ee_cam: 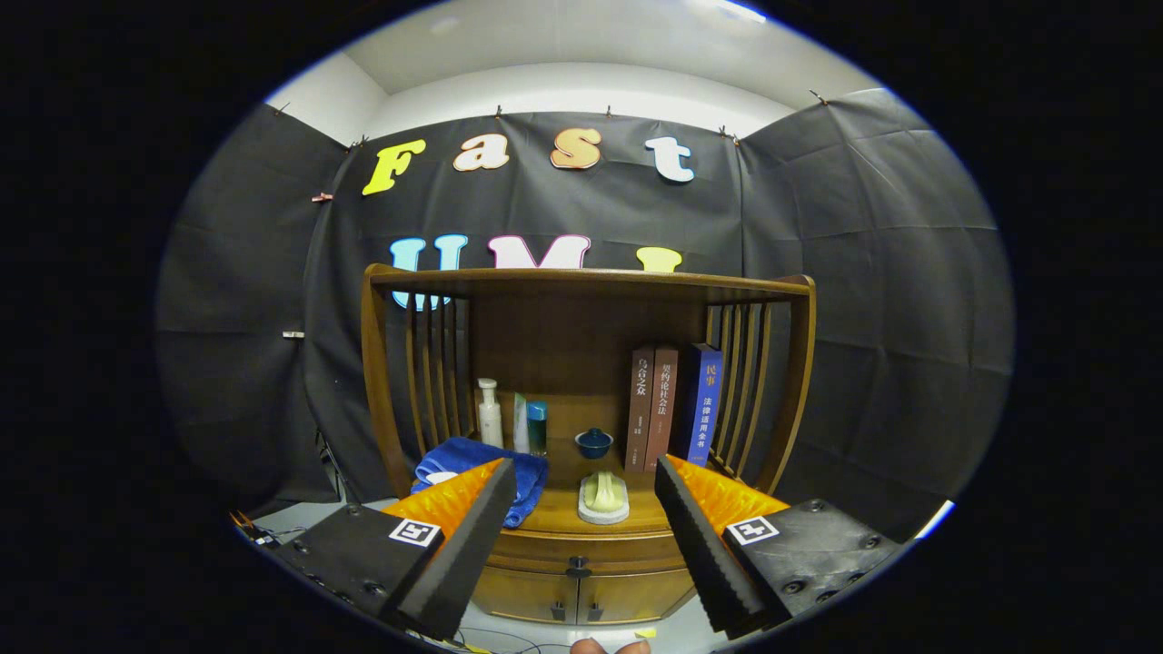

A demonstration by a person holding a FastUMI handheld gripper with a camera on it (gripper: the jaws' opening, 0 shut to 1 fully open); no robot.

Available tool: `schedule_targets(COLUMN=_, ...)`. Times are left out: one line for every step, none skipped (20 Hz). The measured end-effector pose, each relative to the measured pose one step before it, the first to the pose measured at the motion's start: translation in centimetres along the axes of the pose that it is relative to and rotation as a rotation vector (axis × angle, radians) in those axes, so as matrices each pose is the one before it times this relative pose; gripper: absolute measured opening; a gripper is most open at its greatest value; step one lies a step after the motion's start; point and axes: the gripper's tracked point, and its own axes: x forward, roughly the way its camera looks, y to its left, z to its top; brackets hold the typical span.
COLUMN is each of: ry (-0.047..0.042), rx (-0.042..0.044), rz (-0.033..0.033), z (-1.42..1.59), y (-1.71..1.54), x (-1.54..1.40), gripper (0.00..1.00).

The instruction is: Pull open the drawer, take out the items inside it, and place them on the countertop above the cabinet.

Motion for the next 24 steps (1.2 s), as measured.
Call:
schedule_targets(ry=0.00052, rx=-0.00159, rz=-0.00186, z=-0.037, y=-0.083, x=-0.021, gripper=0.98)
schedule_targets(ry=-0.00210, rx=0.00092, rz=-0.00288, z=0.127, y=-0.136, x=-0.038, gripper=0.98)
schedule_targets(ry=-0.00255, rx=0.00295, rz=-0.00140, z=0.098, y=-0.019, x=0.026, gripper=0.98)
schedule_targets(ry=-0.00186, rx=0.00365, rz=-0.00316, z=0.110, y=-0.083, x=-0.028, gripper=0.98)
schedule_targets(ry=-0.00357, rx=0.00559, rz=-0.00307, z=0.173, y=-0.093, x=-0.064, gripper=0.98)
schedule_targets(ry=-0.00366, rx=0.00429, rz=-0.00126, z=0.127, y=-0.046, x=0.001, gripper=0.98)
schedule_targets(ry=-0.00314, rx=0.00076, rz=-0.00236, z=0.031, y=-0.085, x=0.048, gripper=0.98)
schedule_targets(ry=-0.00014, rx=-0.00326, rz=-0.00029, z=0.043, y=-0.047, x=-0.039, gripper=0.98)
schedule_targets(ry=0.00093, rx=-0.00215, rz=-0.00068, z=-0.048, y=-0.032, x=0.006, gripper=0.98)
schedule_targets(ry=0.00085, rx=-0.00076, rz=0.00058, z=-0.014, y=-0.015, x=0.114, gripper=0.99)
schedule_targets(ry=0.00045, rx=0.00028, rz=0.00014, z=-0.039, y=0.015, x=-0.007, gripper=0.99)
schedule_targets(ry=0.00010, rx=0.00060, rz=0.00047, z=-0.001, y=0.062, x=0.012, gripper=0.98)
schedule_targets(ry=-0.00061, rx=0.00093, rz=0.00130, z=0.029, y=0.046, x=-0.067, gripper=0.98)
schedule_targets(ry=-0.00079, rx=-0.00004, rz=0.00260, z=-0.002, y=0.045, x=0.048, gripper=0.98)
schedule_targets(ry=-0.00113, rx=-0.00081, rz=0.00043, z=0.071, y=0.026, x=-0.037, gripper=0.98)
schedule_targets(ry=-0.00219, rx=-0.00172, rz=0.00223, z=0.070, y=0.089, x=-0.064, gripper=0.98)
schedule_targets(ry=-0.00173, rx=-0.00195, rz=0.00021, z=0.051, y=0.054, x=0.017, gripper=0.98)
schedule_targets(ry=-0.00136, rx=0.00018, rz=-0.00170, z=-0.003, y=-0.042, x=-0.035, gripper=0.98)
schedule_targets(ry=-0.00181, rx=0.00408, rz=0.00072, z=0.043, y=0.086, x=-0.007, gripper=0.98)
schedule_targets(ry=0.00018, rx=0.00489, rz=-0.00055, z=0.024, y=-0.030, x=-0.011, gripper=0.98)
schedule_targets(ry=-0.00111, rx=0.00305, rz=0.00084, z=0.080, y=0.060, x=-0.071, gripper=0.98)
schedule_targets(ry=0.00021, rx=-0.00099, rz=0.00082, z=-0.011, y=-0.014, x=0.011, gripper=0.98)
schedule_targets(ry=-0.00146, rx=-0.00187, rz=-0.00107, z=0.047, y=0.005, x=-0.051, gripper=0.98)
schedule_targets(ry=-0.00150, rx=-0.00065, rz=0.00081, z=0.038, y=-0.005, x=0.028, gripper=0.99)
